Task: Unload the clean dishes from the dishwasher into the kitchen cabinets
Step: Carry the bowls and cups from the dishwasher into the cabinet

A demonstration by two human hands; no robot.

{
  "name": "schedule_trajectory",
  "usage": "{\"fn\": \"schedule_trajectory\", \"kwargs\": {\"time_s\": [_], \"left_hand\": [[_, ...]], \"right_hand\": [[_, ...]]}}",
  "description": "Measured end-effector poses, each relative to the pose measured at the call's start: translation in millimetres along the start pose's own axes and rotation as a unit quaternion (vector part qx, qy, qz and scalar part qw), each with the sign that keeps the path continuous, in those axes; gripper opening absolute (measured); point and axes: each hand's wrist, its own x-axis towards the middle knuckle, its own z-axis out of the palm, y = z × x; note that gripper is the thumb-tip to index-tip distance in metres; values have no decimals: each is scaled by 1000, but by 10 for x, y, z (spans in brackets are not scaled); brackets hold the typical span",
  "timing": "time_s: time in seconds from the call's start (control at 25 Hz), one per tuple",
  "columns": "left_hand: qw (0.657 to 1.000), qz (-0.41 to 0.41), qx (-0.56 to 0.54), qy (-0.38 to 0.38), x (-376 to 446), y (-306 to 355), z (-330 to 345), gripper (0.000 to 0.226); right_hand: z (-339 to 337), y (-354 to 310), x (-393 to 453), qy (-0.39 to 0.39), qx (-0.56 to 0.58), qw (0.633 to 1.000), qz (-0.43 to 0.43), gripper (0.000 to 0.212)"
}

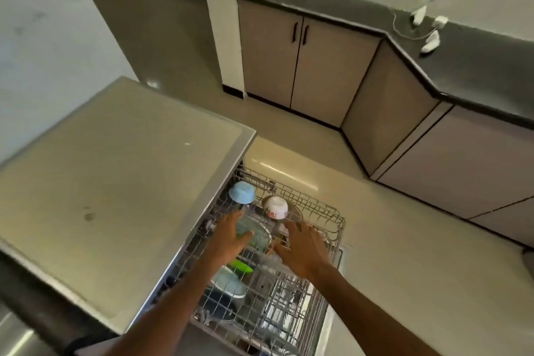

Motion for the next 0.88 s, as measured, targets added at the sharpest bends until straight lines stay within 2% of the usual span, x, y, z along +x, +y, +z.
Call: {"fn": "schedule_trajectory", "kwargs": {"time_s": [0.08,0.2,0.24,0.36,0.52,0.6,0.72,0.76,0.88], "left_hand": [[995,-86,-54,-9,705,-309,222,61],[988,-153,-23,25,1494,-793,567,63],[985,-162,-11,52,1643,-858,630,71],[979,-180,-15,99,2014,-766,652,81],[980,-176,-2,95,2404,-760,740,76],[977,-180,4,110,2541,-753,814,75],[977,-183,21,112,2759,-741,905,83],[976,-184,25,118,2809,-763,937,86],[976,-158,55,143,2669,-845,991,94]], "right_hand": [[369,188,716,-19,61,997,50,68],[953,411,1511,-17,191,969,156,61],[1136,490,1714,-26,222,957,183,64],[1286,429,2121,3,237,937,256,106],[1448,359,2512,17,237,926,294,86],[1639,363,2713,31,273,913,302,92],[2008,500,2954,51,276,909,309,118],[1984,484,2963,54,271,910,309,119],[1713,364,2757,76,274,914,289,85]]}}
